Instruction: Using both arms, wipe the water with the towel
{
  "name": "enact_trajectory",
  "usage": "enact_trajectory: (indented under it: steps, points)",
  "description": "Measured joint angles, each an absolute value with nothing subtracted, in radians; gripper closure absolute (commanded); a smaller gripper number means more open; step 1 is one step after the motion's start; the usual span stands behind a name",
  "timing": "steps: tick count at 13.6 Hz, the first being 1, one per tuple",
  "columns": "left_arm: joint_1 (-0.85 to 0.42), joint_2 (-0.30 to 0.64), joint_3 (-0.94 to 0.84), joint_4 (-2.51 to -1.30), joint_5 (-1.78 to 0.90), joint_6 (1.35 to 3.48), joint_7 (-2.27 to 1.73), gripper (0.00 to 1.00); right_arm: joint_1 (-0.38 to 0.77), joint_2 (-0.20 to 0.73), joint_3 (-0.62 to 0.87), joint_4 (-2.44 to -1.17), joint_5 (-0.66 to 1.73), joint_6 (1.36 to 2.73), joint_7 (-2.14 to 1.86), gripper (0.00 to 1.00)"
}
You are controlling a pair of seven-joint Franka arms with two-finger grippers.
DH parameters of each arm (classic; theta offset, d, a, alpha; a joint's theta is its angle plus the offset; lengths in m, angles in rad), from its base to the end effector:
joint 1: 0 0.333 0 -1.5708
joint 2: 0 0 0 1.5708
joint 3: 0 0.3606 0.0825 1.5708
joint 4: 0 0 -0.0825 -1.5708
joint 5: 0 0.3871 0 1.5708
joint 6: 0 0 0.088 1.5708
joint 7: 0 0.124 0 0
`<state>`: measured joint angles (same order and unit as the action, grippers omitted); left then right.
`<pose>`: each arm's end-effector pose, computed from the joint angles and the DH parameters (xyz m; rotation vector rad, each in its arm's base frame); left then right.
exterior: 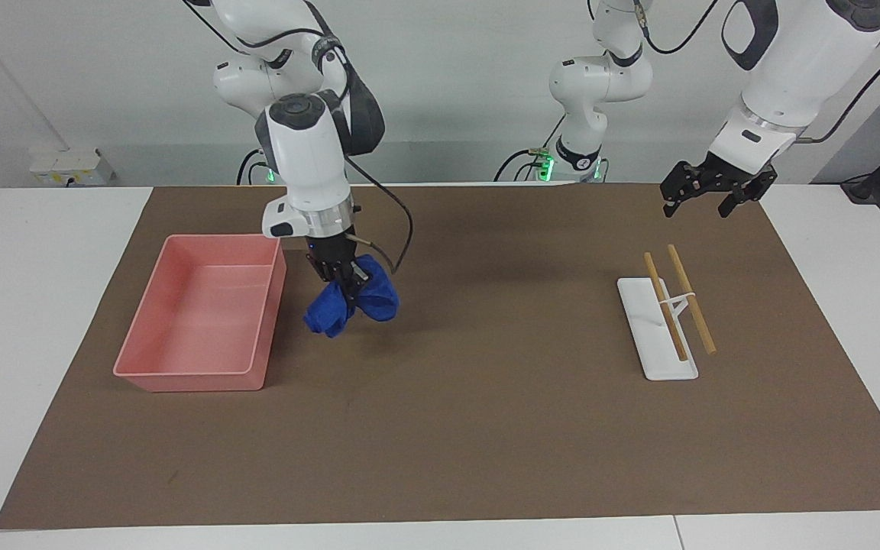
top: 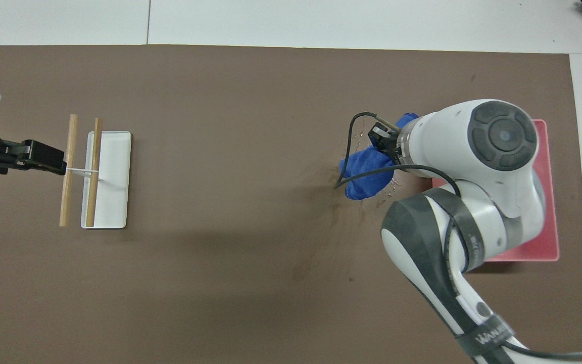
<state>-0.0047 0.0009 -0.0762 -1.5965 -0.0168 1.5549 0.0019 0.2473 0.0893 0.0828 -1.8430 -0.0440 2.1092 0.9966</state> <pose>0.5527 -0.0469 0.6381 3.1230 -0.1292 -0.0674 0.5822 0.1950 0.5187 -2.8896 0.9709 -0.2439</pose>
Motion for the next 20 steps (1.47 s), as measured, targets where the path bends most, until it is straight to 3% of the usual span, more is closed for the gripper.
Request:
enact_trajectory:
  steps: [4, 7, 11, 13, 14, 15, 16, 17, 20]
  points:
    - [-0.005, 0.001, -0.076, -1.597, -0.017, 1.555, 0.002, 0.0, 0.152, -0.008, 0.081, -1.848, -0.044, 1.938, 0.809, 1.0]
    - [-0.004, 0.001, -0.076, -1.597, -0.017, 1.555, 0.002, 0.0, 0.038, -0.021, 0.078, -1.876, -0.043, 1.902, 0.604, 1.0]
    - [-0.004, 0.001, -0.076, -1.597, -0.017, 1.555, 0.002, 0.0, -0.164, -0.009, 0.074, -2.014, -0.015, 2.05, 0.291, 1.0]
    - [-0.004, 0.001, -0.076, -1.597, -0.017, 1.555, 0.002, 0.0, -0.224, 0.043, 0.072, -2.051, 0.025, 2.144, 0.186, 1.0]
    - [-0.004, 0.001, -0.076, -1.597, -0.017, 1.555, 0.002, 0.0, -0.232, 0.079, 0.072, -2.056, 0.029, 2.186, 0.171, 0.89]
    - [-0.004, 0.001, -0.076, -1.597, -0.017, 1.555, 0.002, 0.0, -0.229, 0.112, 0.073, -2.056, 0.03, 2.218, 0.17, 0.49]
    - [-0.004, 0.001, -0.076, -1.597, -0.017, 1.555, 0.002, 0.0, -0.223, 0.134, 0.079, -2.056, 0.03, 2.229, 0.17, 0.16]
    - [-0.004, 0.001, -0.076, -1.597, -0.017, 1.555, 0.002, 0.0, -0.216, 0.144, 0.082, -2.057, 0.03, 2.23, 0.17, 0.01]
    - [-0.004, 0.001, -0.076, -1.597, -0.017, 1.555, 0.002, 0.0, -0.208, 0.141, 0.085, -2.058, 0.031, 2.228, 0.17, 0.01]
